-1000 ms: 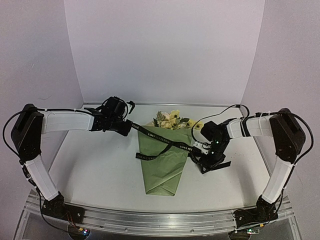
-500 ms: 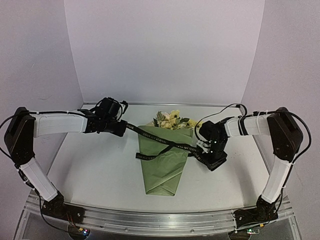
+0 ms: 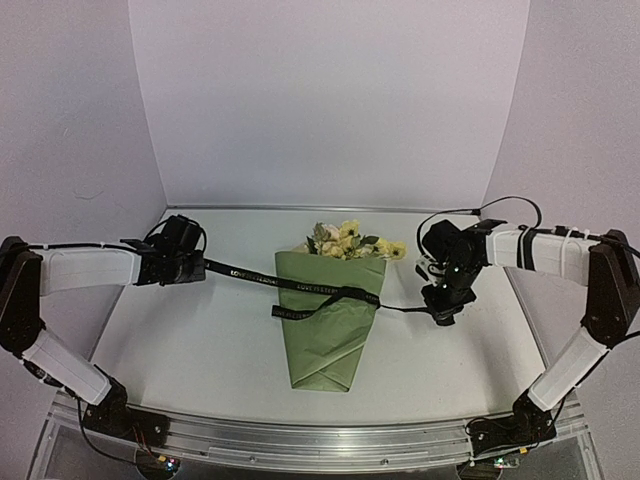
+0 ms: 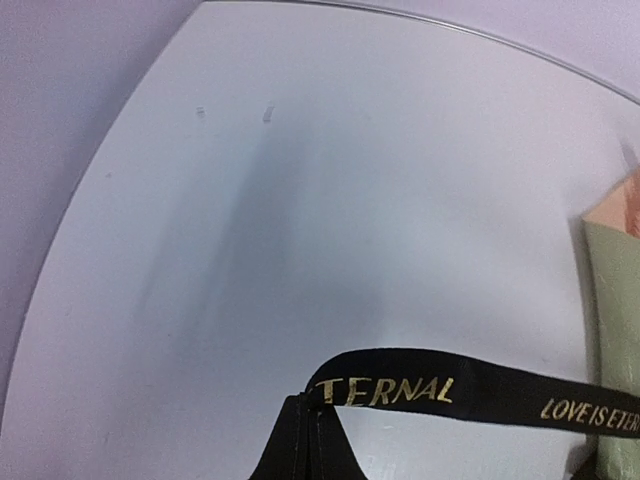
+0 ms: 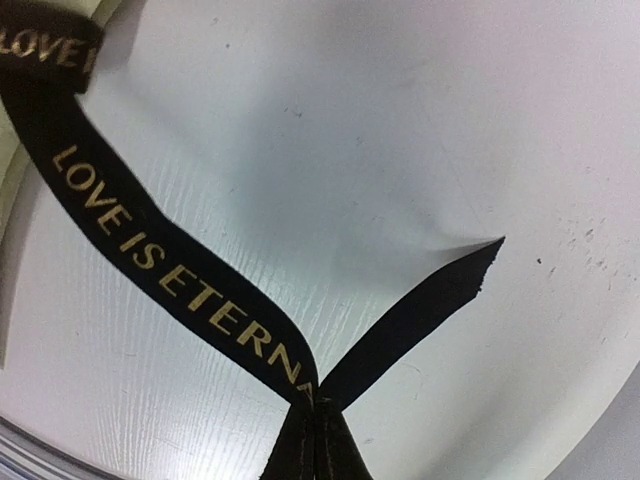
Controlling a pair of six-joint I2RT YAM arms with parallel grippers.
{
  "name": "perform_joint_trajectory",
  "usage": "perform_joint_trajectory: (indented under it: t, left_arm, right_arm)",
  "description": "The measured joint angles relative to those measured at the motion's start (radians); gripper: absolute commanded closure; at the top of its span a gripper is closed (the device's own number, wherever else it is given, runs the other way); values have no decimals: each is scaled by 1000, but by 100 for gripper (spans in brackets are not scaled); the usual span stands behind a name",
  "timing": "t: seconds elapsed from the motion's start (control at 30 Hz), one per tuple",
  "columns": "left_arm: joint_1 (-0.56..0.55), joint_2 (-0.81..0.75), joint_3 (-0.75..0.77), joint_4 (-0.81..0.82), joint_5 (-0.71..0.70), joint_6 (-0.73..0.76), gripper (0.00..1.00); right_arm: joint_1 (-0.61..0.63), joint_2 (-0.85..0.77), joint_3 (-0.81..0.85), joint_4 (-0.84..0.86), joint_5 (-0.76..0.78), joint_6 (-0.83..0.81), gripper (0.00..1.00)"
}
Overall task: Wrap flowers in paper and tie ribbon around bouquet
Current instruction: Tie the ribbon around the folded bouquet.
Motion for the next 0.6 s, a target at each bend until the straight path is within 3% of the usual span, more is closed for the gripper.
perform_joint_trajectory:
  t: [0.33,0.6]
  left_arm:
    - [314,-66,-145,13,52,-257,100]
    - [356,-18,-164,35,118,-330,100]
  right_arm:
    - [-90,40,110,-28,-7,88,100]
    - [-126,45,174,-37,-16,142,100]
